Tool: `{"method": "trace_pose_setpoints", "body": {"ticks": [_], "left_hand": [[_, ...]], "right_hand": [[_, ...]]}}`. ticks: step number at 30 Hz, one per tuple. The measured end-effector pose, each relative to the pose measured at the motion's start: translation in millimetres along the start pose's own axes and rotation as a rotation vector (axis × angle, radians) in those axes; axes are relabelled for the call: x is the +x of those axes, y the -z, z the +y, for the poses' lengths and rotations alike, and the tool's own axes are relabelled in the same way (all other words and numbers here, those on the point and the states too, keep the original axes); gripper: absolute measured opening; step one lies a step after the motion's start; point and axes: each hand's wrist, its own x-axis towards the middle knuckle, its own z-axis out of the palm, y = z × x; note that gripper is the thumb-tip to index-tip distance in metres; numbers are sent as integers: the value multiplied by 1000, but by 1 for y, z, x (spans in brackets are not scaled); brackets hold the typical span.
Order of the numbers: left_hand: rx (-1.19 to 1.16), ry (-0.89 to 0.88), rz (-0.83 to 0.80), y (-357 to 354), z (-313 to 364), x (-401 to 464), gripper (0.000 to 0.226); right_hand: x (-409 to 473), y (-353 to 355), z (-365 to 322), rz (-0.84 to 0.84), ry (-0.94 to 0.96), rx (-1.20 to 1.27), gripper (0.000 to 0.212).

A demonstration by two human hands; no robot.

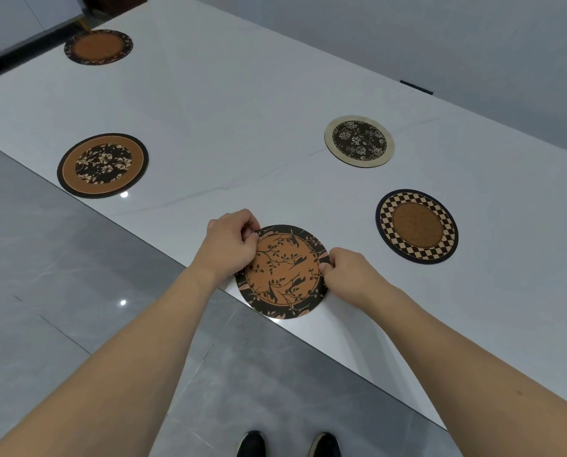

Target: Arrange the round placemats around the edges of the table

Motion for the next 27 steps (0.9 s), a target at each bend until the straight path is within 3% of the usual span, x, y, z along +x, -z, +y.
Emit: {"method": "trace_pose_setpoints", "body": {"ticks": [6, 9, 14, 17, 27], "left_hand": [[25, 0, -10, 0, 1, 1, 10], [55, -20, -9, -1, -2, 1, 10], [253, -44, -4, -8, 2, 1, 18], [410, -50, 10, -5, 17, 1, 31], [514, -443, 108, 47, 179, 23, 36]], "right_hand": [[1, 2, -2, -5, -2, -48, 15], [-1, -1, -6, 40, -9, -189, 16], [-9, 3, -7, 132, -83, -292, 31], [-23, 23, -2, 195, -22, -305, 38], [-99, 153, -6, 479, 83, -287, 56]]}}
